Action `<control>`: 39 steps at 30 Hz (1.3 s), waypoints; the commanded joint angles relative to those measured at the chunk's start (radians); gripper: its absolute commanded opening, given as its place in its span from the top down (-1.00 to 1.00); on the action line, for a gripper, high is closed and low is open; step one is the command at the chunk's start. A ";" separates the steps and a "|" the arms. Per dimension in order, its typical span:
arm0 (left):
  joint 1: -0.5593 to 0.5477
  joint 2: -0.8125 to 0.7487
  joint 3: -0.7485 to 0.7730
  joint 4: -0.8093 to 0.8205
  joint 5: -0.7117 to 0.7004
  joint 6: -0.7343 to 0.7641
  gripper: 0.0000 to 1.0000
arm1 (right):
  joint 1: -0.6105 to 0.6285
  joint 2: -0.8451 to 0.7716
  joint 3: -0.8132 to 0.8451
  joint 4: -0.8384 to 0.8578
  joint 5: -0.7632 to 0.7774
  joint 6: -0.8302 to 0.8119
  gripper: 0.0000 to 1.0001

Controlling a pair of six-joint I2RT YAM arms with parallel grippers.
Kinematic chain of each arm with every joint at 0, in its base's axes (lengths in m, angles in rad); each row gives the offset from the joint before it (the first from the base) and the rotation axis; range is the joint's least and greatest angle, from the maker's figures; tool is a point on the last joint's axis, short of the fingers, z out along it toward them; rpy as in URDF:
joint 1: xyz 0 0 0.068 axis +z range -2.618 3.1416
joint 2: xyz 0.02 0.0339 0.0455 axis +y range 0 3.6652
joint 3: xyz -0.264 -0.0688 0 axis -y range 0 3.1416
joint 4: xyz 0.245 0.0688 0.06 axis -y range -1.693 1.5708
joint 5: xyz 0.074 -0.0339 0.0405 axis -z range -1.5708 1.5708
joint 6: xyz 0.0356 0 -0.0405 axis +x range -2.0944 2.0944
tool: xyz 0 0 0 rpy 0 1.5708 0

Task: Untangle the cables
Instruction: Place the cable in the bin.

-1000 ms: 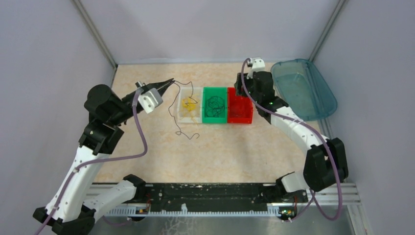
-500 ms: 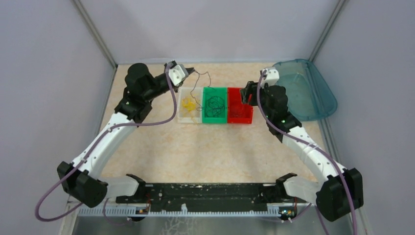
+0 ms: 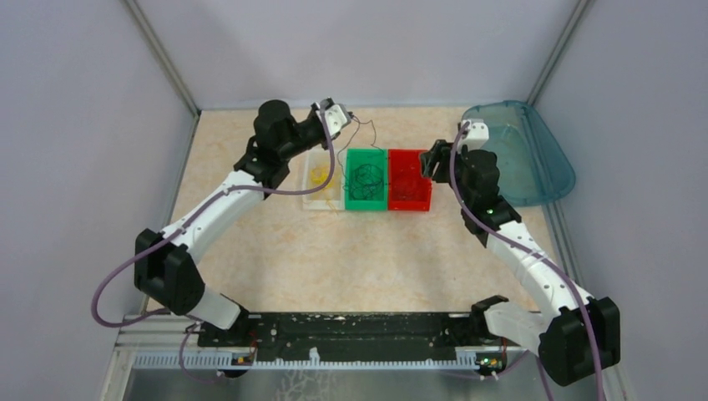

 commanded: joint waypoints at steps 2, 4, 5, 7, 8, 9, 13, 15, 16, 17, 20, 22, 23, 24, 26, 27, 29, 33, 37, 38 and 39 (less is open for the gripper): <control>-0.040 0.057 0.006 0.094 -0.045 0.030 1.00 | -0.022 -0.032 0.003 0.062 -0.015 0.025 -0.06; -0.057 0.078 0.006 0.114 -0.062 0.043 1.00 | -0.024 -0.031 0.002 0.067 -0.021 0.028 -0.04; -0.064 0.090 0.013 0.119 -0.070 0.053 1.00 | -0.025 -0.030 0.002 0.067 -0.023 0.029 -0.03; -0.075 0.119 0.038 0.116 -0.090 0.072 1.00 | -0.029 -0.030 0.004 0.070 -0.026 0.030 -0.02; -0.078 0.133 0.053 0.107 -0.100 0.087 1.00 | -0.031 -0.031 0.004 0.070 -0.028 0.033 -0.02; -0.083 0.150 0.068 0.094 -0.120 0.107 1.00 | -0.033 -0.032 0.004 0.072 -0.030 0.035 -0.01; -0.100 0.202 0.112 0.017 -0.207 0.172 1.00 | -0.042 -0.040 0.003 0.072 -0.037 0.038 0.02; -0.107 0.216 0.121 -0.039 -0.233 0.176 1.00 | -0.046 -0.042 0.000 0.070 -0.038 0.040 0.03; -0.112 0.217 0.115 -0.062 -0.245 0.183 1.00 | -0.048 -0.043 -0.001 0.070 -0.040 0.040 0.04; -0.117 0.214 0.106 -0.080 -0.255 0.194 1.00 | -0.049 -0.043 -0.001 0.070 -0.042 0.042 0.04; -0.131 0.211 0.080 -0.134 -0.279 0.227 1.00 | -0.050 -0.042 -0.005 0.072 -0.042 0.049 0.06; -0.133 0.213 0.060 -0.146 -0.291 0.234 1.00 | -0.051 -0.046 -0.009 0.074 -0.042 0.055 0.07; -0.134 0.218 0.055 -0.150 -0.298 0.237 1.00 | -0.051 -0.047 -0.013 0.077 -0.040 0.058 0.08; -0.136 0.225 0.055 -0.162 -0.301 0.239 1.00 | -0.052 -0.050 -0.019 0.079 -0.038 0.061 0.10; -0.143 0.249 0.066 -0.191 -0.325 0.246 1.00 | -0.051 -0.050 -0.024 0.082 -0.036 0.069 0.14; -0.147 0.264 0.077 -0.207 -0.339 0.246 1.00 | -0.051 -0.048 -0.025 0.084 -0.037 0.073 0.15; -0.152 0.301 0.111 -0.230 -0.365 0.241 1.00 | -0.052 -0.043 -0.023 0.079 -0.036 0.085 0.15; -0.154 0.381 0.168 -0.263 -0.387 0.191 1.00 | -0.052 -0.034 -0.014 0.066 -0.027 0.091 0.13; -0.163 0.454 0.242 -0.369 -0.377 0.157 1.00 | -0.059 -0.019 0.005 0.049 -0.022 0.091 0.13; -0.164 0.467 0.251 -0.395 -0.367 0.156 1.00 | -0.060 -0.015 0.012 0.041 -0.022 0.091 0.13; -0.167 0.478 0.255 -0.419 -0.360 0.154 1.00 | -0.061 -0.009 0.022 0.034 -0.022 0.091 0.13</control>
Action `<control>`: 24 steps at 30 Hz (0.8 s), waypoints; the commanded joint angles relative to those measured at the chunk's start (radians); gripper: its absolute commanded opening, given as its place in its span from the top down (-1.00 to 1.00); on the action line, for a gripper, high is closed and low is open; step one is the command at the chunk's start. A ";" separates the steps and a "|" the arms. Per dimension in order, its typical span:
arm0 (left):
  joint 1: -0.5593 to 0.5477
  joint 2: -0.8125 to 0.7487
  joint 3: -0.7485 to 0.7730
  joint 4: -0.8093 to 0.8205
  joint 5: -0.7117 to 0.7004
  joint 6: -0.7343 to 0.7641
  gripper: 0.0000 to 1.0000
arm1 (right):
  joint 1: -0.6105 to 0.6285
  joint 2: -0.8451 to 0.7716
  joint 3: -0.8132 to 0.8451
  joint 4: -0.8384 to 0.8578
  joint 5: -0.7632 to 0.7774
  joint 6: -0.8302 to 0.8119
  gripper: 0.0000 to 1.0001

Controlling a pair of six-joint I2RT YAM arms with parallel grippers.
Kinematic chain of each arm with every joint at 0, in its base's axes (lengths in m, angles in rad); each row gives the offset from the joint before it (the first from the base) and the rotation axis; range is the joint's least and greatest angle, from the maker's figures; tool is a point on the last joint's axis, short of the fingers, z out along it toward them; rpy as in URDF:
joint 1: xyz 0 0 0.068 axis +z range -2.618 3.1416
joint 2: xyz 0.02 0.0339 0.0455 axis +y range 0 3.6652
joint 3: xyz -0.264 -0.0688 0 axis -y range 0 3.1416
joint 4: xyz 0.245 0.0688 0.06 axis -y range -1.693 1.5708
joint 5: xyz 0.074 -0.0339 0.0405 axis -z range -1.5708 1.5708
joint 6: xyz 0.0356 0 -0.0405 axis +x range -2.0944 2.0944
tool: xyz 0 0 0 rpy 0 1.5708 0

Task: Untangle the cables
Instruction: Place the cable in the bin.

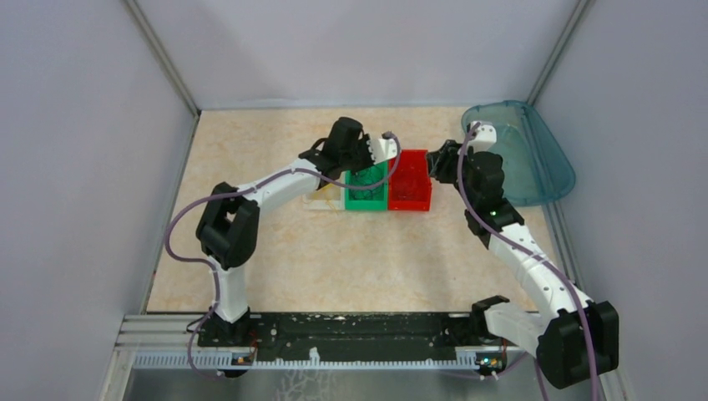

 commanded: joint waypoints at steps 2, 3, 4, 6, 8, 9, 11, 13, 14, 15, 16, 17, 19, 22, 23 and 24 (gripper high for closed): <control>-0.019 0.050 0.055 -0.152 0.009 -0.040 1.00 | -0.014 0.019 0.071 -0.001 0.011 0.012 0.13; -0.019 0.056 0.050 -0.163 0.006 -0.039 1.00 | -0.015 0.024 0.081 -0.005 0.011 0.012 0.13; -0.019 0.062 0.042 -0.165 -0.002 -0.038 1.00 | -0.015 0.028 0.087 -0.006 0.011 0.012 0.13; -0.019 0.076 0.031 -0.179 -0.008 -0.027 1.00 | -0.015 0.038 0.101 -0.012 0.011 0.012 0.13; -0.019 0.092 0.024 -0.188 -0.017 -0.026 1.00 | -0.015 0.044 0.109 -0.016 0.010 0.015 0.13; -0.019 0.097 0.022 -0.184 -0.016 -0.025 1.00 | -0.015 0.046 0.109 -0.017 0.011 0.017 0.13; -0.019 0.107 0.030 -0.167 -0.010 -0.030 0.88 | -0.015 0.048 0.109 -0.018 0.009 0.022 0.13; -0.015 0.125 0.055 -0.170 -0.009 -0.030 0.62 | -0.015 0.048 0.112 -0.023 0.009 0.023 0.12; -0.013 0.138 0.075 -0.182 -0.009 -0.026 0.48 | -0.015 0.047 0.113 -0.027 0.009 0.022 0.12; -0.009 0.147 0.096 -0.200 -0.007 -0.027 0.28 | -0.015 0.047 0.116 -0.031 0.009 0.019 0.12; -0.005 0.151 0.113 -0.213 0.001 -0.026 0.03 | -0.016 0.046 0.118 -0.035 0.009 0.019 0.11; -0.001 0.156 0.128 -0.225 0.009 -0.020 -0.11 | -0.015 0.044 0.120 -0.036 0.011 0.017 0.10; 0.005 0.159 0.153 -0.238 0.027 -0.013 -0.40 | -0.014 0.038 0.123 -0.042 0.012 0.013 0.08; 0.020 0.158 0.213 -0.265 0.057 -0.015 -0.73 | -0.016 0.031 0.137 -0.063 0.011 -0.001 0.07; 0.027 0.157 0.238 -0.279 0.069 -0.027 -0.81 | -0.015 0.025 0.138 -0.068 0.011 -0.005 0.06; 0.036 0.155 0.269 -0.295 0.085 -0.035 -0.87 | -0.015 0.020 0.138 -0.071 0.011 -0.008 0.06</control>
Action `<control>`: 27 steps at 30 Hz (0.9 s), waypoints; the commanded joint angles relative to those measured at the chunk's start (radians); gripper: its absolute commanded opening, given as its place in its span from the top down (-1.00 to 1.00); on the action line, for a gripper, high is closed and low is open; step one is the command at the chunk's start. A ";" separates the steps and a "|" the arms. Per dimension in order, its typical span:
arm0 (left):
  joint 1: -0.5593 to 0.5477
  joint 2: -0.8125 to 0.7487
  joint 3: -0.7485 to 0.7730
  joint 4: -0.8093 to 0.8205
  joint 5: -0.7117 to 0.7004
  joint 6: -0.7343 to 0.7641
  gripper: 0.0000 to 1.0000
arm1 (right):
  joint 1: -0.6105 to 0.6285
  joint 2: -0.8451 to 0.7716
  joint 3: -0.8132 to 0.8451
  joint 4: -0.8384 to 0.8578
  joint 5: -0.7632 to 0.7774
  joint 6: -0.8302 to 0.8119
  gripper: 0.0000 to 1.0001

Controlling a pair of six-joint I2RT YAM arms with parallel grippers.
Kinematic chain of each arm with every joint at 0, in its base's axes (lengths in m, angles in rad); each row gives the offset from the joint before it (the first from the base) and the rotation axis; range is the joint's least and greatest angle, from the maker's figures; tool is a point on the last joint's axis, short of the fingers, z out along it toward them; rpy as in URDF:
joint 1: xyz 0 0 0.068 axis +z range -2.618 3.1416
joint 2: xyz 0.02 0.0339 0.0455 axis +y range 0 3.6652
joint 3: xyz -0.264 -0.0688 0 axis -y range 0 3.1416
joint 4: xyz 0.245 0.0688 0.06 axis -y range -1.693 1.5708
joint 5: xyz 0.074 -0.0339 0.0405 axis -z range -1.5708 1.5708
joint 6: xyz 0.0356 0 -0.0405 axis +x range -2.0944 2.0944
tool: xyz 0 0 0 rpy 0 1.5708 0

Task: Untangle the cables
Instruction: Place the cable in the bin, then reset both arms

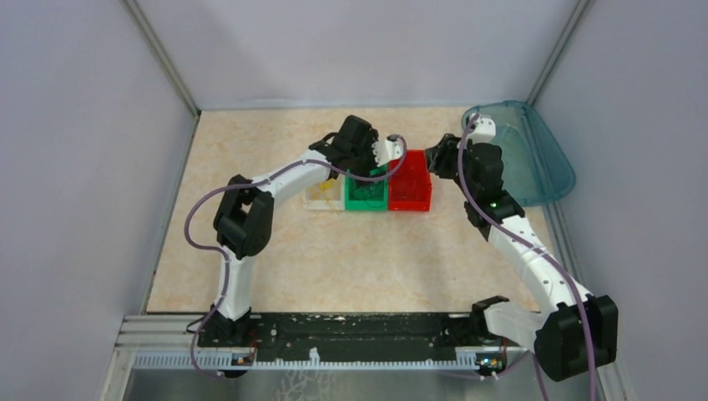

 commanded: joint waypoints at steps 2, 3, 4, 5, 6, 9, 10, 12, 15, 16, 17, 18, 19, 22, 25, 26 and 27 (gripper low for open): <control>0.044 -0.024 0.156 -0.089 0.110 -0.038 -0.97 | -0.009 -0.038 0.062 0.002 0.008 -0.017 0.05; 0.051 -0.033 0.178 -0.107 0.130 -0.040 -0.98 | -0.009 -0.040 0.063 -0.001 0.007 -0.018 0.05; 0.059 -0.042 0.200 -0.133 0.153 -0.037 -0.98 | -0.009 -0.042 0.066 -0.006 0.005 -0.017 0.04; 0.069 -0.047 0.235 -0.175 0.181 -0.034 -0.98 | -0.009 -0.042 0.069 -0.012 0.004 -0.019 0.04; 0.079 -0.053 0.275 -0.213 0.203 -0.043 -0.98 | -0.009 -0.043 0.071 -0.017 0.003 -0.021 0.04; 0.121 -0.082 0.386 -0.298 0.269 -0.078 -0.98 | -0.010 -0.047 0.074 -0.023 0.004 -0.026 -0.03; 0.147 -0.099 0.403 -0.312 0.289 -0.098 -0.98 | -0.012 -0.047 0.074 -0.023 0.005 -0.027 -0.08; 0.194 -0.156 0.399 -0.324 0.331 -0.144 -0.98 | -0.015 -0.045 0.070 -0.023 0.016 -0.028 -0.27; 0.287 -0.245 0.336 -0.314 0.383 -0.217 -0.98 | -0.016 -0.048 0.047 -0.009 0.065 -0.044 -0.94; 0.336 -0.285 0.289 -0.285 0.413 -0.266 -0.98 | -0.016 -0.050 0.033 0.005 0.100 -0.051 -0.98; 0.389 -0.327 0.229 -0.241 0.454 -0.321 -0.98 | -0.016 -0.051 0.016 0.017 0.148 -0.054 -0.98; 0.454 -0.380 0.150 -0.168 0.497 -0.384 -0.98 | -0.018 -0.054 -0.009 0.036 0.199 -0.060 -0.98; 0.515 -0.436 0.043 -0.066 0.531 -0.457 -0.99 | -0.021 -0.058 -0.038 0.068 0.247 -0.074 -0.98; 0.635 -0.601 -0.329 0.237 0.536 -0.587 -0.99 | -0.027 -0.069 -0.174 0.225 0.369 -0.148 -0.98; 0.659 -0.728 -0.661 0.444 0.445 -0.582 -0.99 | -0.028 -0.083 -0.343 0.436 0.526 -0.229 -0.98; 0.665 -0.756 -0.756 0.509 0.437 -0.596 -0.99 | -0.033 -0.090 -0.391 0.499 0.576 -0.238 -0.98; 0.667 -0.774 -0.837 0.566 0.428 -0.609 -0.99 | -0.046 -0.095 -0.439 0.554 0.595 -0.242 -0.98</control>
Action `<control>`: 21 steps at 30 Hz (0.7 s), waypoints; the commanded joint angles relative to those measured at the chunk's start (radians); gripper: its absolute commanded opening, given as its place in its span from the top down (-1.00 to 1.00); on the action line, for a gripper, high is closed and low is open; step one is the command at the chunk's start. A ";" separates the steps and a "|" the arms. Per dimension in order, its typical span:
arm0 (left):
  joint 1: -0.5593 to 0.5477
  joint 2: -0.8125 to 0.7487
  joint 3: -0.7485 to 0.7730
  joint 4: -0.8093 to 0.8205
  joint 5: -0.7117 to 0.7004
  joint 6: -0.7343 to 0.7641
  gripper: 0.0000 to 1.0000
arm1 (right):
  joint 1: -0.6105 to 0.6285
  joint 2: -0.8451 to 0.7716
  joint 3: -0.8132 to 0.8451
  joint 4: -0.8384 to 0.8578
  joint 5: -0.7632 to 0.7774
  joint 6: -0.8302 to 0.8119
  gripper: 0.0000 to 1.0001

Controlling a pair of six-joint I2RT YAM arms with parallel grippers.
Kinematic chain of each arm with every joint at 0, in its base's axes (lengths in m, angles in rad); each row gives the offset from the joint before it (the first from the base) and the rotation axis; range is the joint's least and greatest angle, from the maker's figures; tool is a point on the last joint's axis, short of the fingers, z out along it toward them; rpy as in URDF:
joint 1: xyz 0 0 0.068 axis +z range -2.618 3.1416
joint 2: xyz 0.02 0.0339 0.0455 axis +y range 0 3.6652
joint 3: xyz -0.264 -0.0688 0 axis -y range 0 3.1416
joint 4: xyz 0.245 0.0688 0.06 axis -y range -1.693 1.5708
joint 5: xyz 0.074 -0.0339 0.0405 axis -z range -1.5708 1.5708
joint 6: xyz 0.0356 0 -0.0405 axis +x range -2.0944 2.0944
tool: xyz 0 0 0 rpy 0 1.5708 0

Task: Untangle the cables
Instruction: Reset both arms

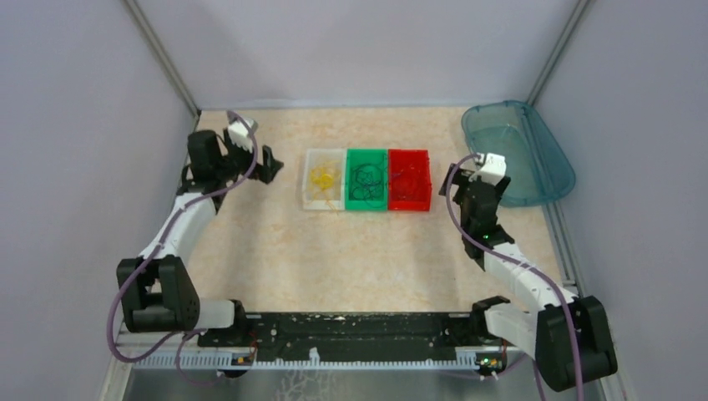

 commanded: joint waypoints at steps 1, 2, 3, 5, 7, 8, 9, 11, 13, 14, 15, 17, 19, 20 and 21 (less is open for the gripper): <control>-0.019 -0.063 -0.334 0.350 -0.013 -0.115 -0.99 | -0.045 -0.037 -0.186 0.346 0.236 -0.099 -0.98; -0.019 -0.063 -0.394 0.405 -0.022 -0.123 -0.99 | -0.061 -0.036 -0.216 0.387 0.248 -0.100 -0.98; -0.018 -0.053 -0.457 0.459 -0.033 -0.132 -0.99 | -0.082 -0.027 -0.244 0.418 0.263 -0.093 -0.98; -0.018 -0.020 -0.522 0.554 -0.057 -0.128 -0.99 | -0.108 -0.016 -0.272 0.445 0.259 -0.074 -0.98; -0.018 0.024 -0.543 0.606 -0.089 -0.124 -0.99 | -0.116 0.005 -0.277 0.454 0.268 -0.071 -0.98; -0.018 0.042 -0.546 0.610 -0.097 -0.120 -0.99 | -0.120 0.022 -0.277 0.460 0.266 -0.071 -0.98; -0.017 0.061 -0.560 0.636 -0.106 -0.119 -0.99 | -0.122 0.040 -0.278 0.475 0.266 -0.077 -0.98; -0.019 0.091 -0.608 0.760 -0.139 -0.121 -0.99 | -0.125 0.084 -0.283 0.522 0.265 -0.102 -0.98; -0.018 0.110 -0.670 0.901 -0.166 -0.114 -0.99 | -0.129 0.125 -0.299 0.587 0.263 -0.126 -0.98; -0.019 0.119 -0.693 0.958 -0.174 -0.112 -0.99 | -0.135 0.143 -0.309 0.617 0.251 -0.131 -0.98; -0.018 0.127 -0.715 1.000 -0.183 -0.113 -0.99 | -0.142 0.161 -0.316 0.638 0.235 -0.130 -0.98; -0.019 0.153 -0.731 1.049 -0.196 -0.115 -1.00 | -0.150 0.190 -0.318 0.642 0.227 -0.121 -0.98; -0.017 0.175 -0.731 1.078 -0.201 -0.118 -0.99 | -0.150 0.227 -0.338 0.702 0.206 -0.131 -0.98; -0.018 0.177 -0.731 1.079 -0.200 -0.115 -0.99 | -0.151 0.247 -0.346 0.733 0.195 -0.136 -0.98; -0.017 0.173 -0.732 1.074 -0.203 -0.114 -0.99 | -0.152 0.272 -0.357 0.774 0.188 -0.139 -0.98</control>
